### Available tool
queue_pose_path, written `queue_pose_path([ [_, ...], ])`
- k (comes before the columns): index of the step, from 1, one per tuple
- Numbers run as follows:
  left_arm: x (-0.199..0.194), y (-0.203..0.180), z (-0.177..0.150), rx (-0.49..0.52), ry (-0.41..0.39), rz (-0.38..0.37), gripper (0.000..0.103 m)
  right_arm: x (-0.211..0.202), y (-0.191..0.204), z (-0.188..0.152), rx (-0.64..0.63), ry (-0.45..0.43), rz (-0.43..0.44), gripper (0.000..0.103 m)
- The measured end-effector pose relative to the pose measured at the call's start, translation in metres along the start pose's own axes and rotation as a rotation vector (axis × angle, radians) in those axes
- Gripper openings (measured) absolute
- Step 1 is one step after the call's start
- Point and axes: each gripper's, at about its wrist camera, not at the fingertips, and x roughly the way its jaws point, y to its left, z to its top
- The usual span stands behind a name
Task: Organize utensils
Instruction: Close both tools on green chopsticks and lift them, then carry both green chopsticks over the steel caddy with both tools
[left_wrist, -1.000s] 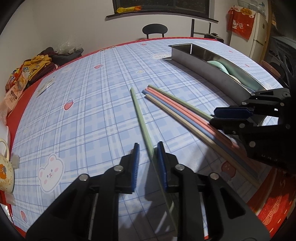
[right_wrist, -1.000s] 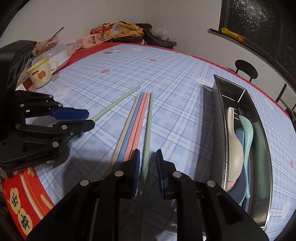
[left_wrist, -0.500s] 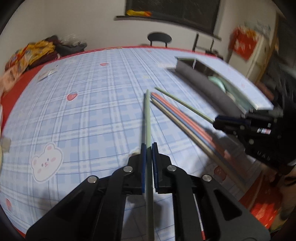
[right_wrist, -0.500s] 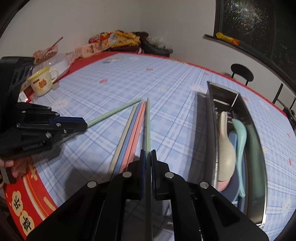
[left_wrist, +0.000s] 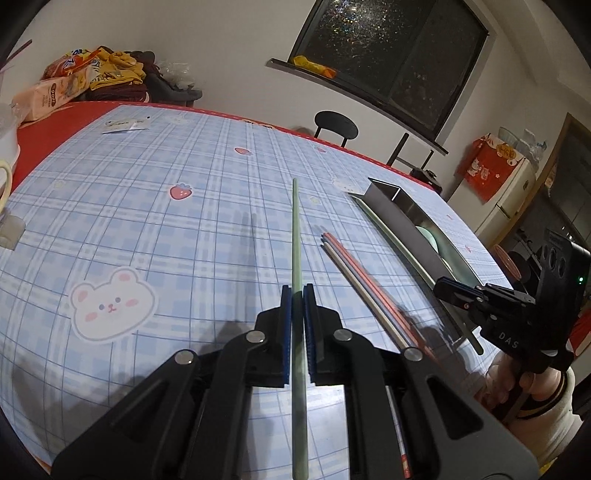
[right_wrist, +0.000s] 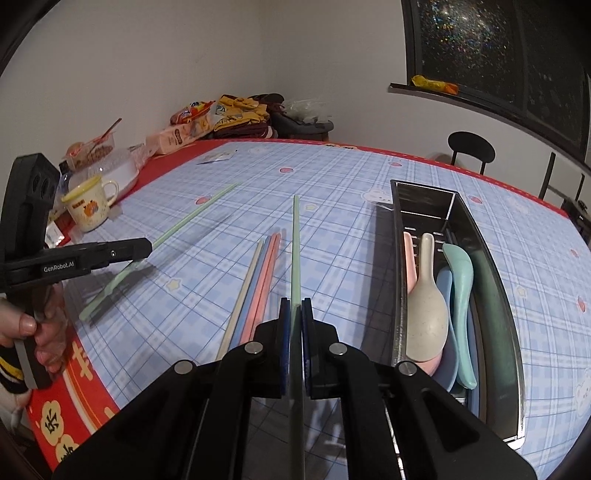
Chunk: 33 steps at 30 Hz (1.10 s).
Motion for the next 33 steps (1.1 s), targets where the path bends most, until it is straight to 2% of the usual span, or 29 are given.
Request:
queue_pose_path([
  [5,-0.002,0.001,0.0,-0.004,-0.009,0.006,0.01,-0.002,-0.004,0.0,0.032,-0.011,0.035,0.006],
  [11,-0.004,-0.005,0.004,0.012,-0.01,0.038,0.01,-0.018,-0.032,0.006,0.166,-0.065,0.136,0.006],
  [16,-0.006,-0.021,0.012,-0.007,-0.029,0.01,0.01,-0.034,-0.055,0.01,0.243,-0.118,0.16,0.006],
  [21,0.001,-0.052,0.028,-0.042,-0.053,-0.068,0.01,-0.037,-0.09,0.024,0.342,-0.116,0.173,0.006],
  [25,0.021,-0.093,0.04,-0.048,-0.067,-0.139,0.01,-0.033,-0.111,0.035,0.318,-0.106,0.099,0.006],
  [28,0.041,-0.123,0.042,-0.048,-0.044,-0.192,0.01,-0.032,-0.13,0.026,0.381,-0.116,0.128,0.006],
  [33,0.072,-0.155,0.042,-0.097,-0.01,-0.267,0.01,-0.041,-0.145,0.013,0.417,-0.126,0.105,0.006],
])
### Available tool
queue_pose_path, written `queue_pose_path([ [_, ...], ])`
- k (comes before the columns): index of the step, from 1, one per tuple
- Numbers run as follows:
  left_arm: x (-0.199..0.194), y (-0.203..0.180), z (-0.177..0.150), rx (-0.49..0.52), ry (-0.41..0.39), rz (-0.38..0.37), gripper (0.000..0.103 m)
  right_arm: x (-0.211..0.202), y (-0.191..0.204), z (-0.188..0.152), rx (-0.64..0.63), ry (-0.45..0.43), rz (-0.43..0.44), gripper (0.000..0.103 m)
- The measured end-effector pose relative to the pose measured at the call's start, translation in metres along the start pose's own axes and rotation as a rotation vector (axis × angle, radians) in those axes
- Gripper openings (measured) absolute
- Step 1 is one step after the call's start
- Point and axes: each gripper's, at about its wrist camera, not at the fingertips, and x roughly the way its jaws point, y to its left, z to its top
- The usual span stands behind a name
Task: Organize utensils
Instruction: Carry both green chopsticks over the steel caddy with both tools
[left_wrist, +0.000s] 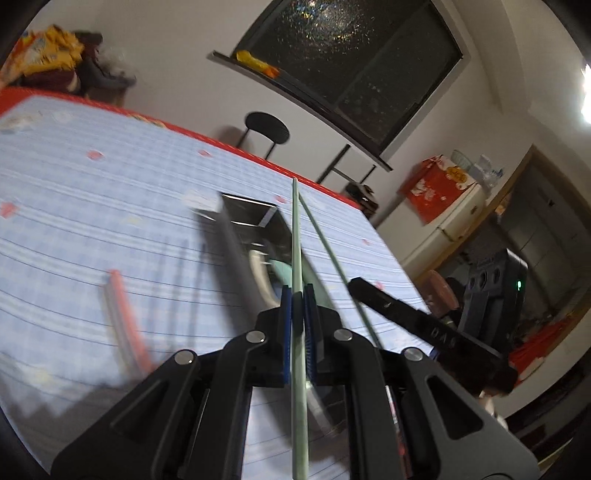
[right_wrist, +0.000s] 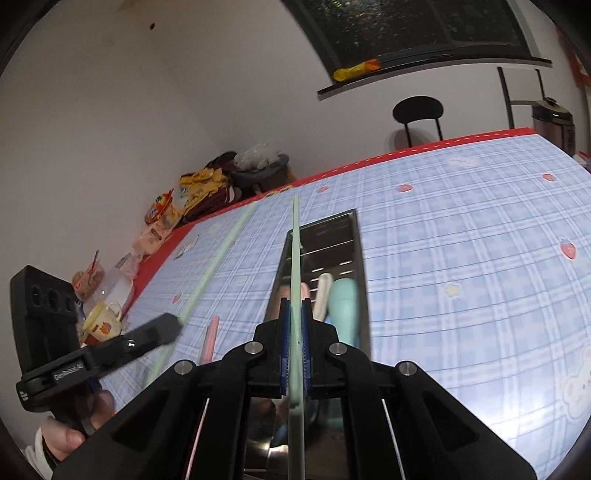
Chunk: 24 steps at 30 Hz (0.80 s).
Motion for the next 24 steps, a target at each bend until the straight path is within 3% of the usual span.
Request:
queue_pose_path([
  [11,0.052,0.004,-0.012,-0.263,0.006,-0.088,0.01,0.006,-0.017,0.0,0.059,0.03,-0.027,0.006],
  [24,0.055,0.0,-0.021,-0.257,-0.009,-0.048,0.01,0.018,-0.021,-0.005,0.07,0.058,-0.072,0.006],
])
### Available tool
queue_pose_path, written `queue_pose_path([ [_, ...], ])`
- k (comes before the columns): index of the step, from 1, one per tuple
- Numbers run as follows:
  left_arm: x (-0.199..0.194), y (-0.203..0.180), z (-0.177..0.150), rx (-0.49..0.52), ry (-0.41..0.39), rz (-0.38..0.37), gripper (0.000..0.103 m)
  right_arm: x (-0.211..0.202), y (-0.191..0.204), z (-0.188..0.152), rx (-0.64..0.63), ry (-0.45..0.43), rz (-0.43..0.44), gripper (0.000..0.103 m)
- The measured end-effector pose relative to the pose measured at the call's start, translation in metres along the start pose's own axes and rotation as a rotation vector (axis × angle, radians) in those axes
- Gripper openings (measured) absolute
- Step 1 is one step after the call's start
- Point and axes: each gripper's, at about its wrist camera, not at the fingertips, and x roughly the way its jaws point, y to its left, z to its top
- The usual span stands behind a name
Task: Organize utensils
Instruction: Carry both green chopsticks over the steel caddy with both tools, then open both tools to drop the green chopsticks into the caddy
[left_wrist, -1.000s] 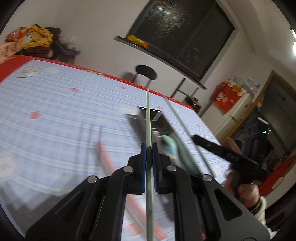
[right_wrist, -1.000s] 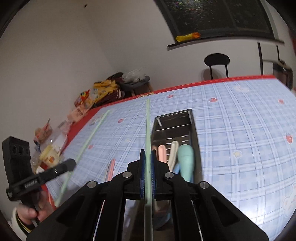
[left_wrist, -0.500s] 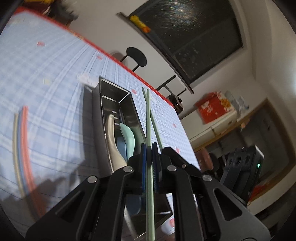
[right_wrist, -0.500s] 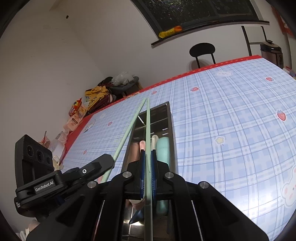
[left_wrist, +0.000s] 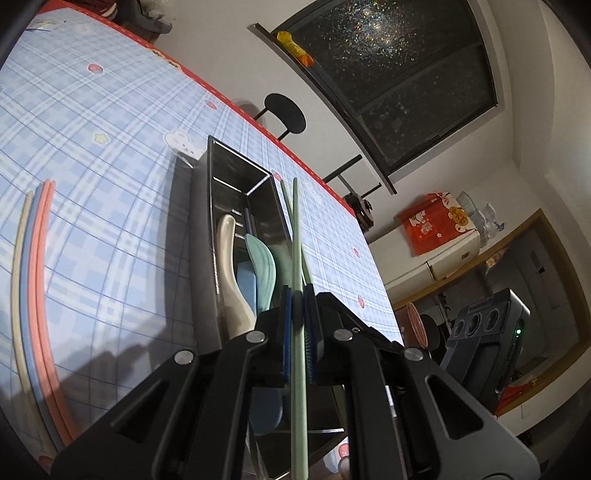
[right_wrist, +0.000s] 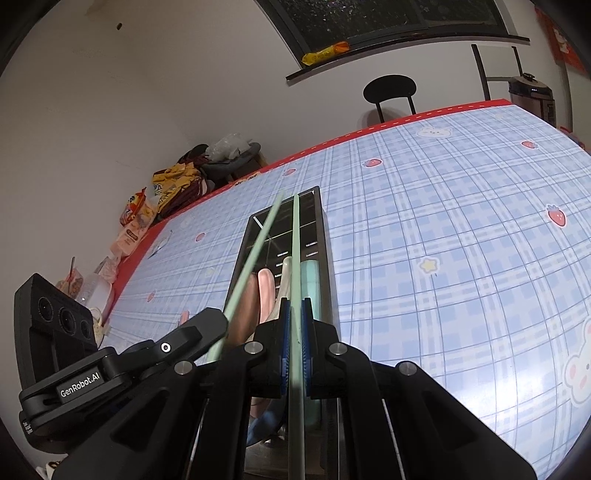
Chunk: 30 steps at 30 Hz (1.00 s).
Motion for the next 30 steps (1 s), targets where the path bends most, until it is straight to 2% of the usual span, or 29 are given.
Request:
queue_pose_path([
  [23,0.001,0.012,-0.009,-0.036,-0.01,0.055,0.009,0.01,0.0,-0.004,-0.004,0.019,-0.036,0.007],
  [28,-0.002,0.007,-0.007,-0.007,-0.025,0.068,0.015,0.007,0.001,-0.003,-0.01,0.01,-0.043,0.008],
  [30,-0.006,0.007,-0.005,0.003,-0.039,0.076,0.02,0.005,0.001,-0.002,-0.015,0.005,-0.049,0.016],
])
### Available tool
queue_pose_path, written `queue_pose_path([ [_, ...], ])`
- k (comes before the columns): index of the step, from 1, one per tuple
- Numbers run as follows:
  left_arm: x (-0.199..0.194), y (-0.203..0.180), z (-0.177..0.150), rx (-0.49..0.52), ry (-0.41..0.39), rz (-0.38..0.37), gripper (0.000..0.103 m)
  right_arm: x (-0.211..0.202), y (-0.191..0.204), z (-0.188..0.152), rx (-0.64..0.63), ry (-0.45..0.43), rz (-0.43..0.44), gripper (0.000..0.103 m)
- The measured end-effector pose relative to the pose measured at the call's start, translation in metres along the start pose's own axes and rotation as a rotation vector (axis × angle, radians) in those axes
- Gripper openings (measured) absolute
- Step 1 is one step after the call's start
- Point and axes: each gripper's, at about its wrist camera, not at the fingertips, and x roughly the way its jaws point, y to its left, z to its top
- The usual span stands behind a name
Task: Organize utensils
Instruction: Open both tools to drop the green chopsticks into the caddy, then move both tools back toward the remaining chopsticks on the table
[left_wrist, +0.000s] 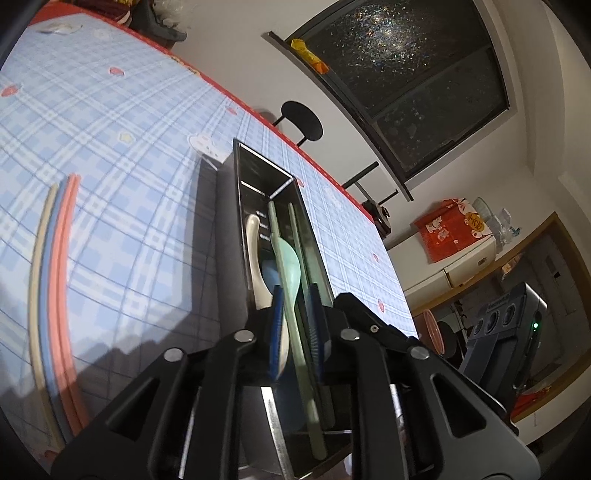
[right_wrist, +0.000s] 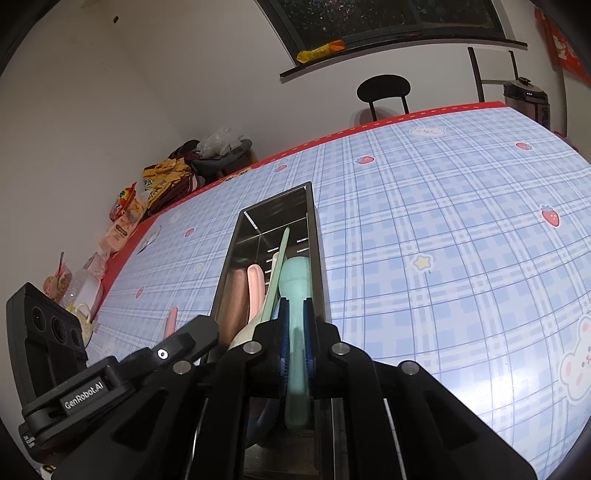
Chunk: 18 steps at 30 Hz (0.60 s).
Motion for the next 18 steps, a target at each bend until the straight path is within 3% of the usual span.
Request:
queue_pose_path([
  [1,-0.003,-0.001,0.001,0.009,-0.01,0.007,0.024,-0.002,0.001,0.0,-0.003,-0.006,-0.006,0.022],
  [3,-0.007,-0.002,0.005,0.029,-0.029,0.024,0.029,-0.005,0.002,0.001,-0.013,-0.022,-0.02,0.048],
  [7,-0.024,-0.005,0.013,0.092,-0.092,0.087,0.054,-0.012,0.007,0.003,-0.037,-0.051,-0.043,0.086],
  [9,-0.033,-0.006,0.015,0.129,-0.12,0.129,0.069,-0.014,0.01,0.003,-0.051,-0.063,-0.058,0.095],
  [11,-0.045,-0.006,0.018,0.167,-0.149,0.175,0.087,-0.013,0.014,0.002,-0.073,-0.056,-0.075,0.097],
  [15,-0.064,-0.002,0.023,0.236,-0.176,0.254,0.097,-0.008,0.025,-0.002,-0.123,-0.038,-0.098,0.097],
  [18,-0.077,0.007,0.028,0.28,-0.172,0.32,0.097,-0.006,0.035,-0.006,-0.185,-0.043,-0.133,0.097],
])
